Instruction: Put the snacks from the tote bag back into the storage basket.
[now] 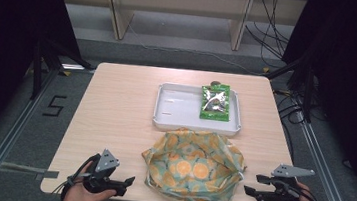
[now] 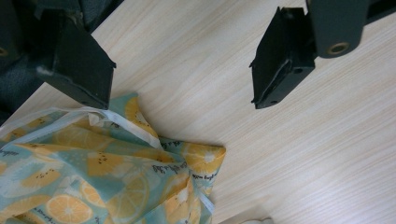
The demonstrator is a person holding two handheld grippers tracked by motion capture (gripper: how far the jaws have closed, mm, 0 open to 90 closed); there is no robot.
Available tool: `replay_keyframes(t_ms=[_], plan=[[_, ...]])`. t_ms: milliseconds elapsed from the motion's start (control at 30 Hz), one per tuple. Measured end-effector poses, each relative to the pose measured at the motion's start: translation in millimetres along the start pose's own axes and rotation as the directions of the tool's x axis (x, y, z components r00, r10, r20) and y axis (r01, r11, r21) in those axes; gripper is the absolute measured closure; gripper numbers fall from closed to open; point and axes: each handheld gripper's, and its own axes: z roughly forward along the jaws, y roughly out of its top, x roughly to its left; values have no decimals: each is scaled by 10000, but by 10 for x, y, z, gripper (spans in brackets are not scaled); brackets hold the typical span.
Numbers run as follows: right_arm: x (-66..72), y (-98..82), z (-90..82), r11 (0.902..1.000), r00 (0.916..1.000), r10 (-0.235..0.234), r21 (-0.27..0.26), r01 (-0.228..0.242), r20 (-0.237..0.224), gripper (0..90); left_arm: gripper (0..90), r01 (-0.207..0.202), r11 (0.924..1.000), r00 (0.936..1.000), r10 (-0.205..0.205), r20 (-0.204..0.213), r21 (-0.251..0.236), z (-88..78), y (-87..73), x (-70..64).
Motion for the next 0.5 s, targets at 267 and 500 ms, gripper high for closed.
replay_keyframes(t_ms=[267, 500], plan=[[13, 1, -6, 9990, 9988, 440, -12, -440, -203, 330, 202, -3, 10000, 10000, 3, 11, -4, 3, 0, 0], [-2, 3, -6, 9996, 9997, 262, 44, -262, 2, 330, 202, 118, 9999, 9999, -118, 16, -87, 12, 0, -4]])
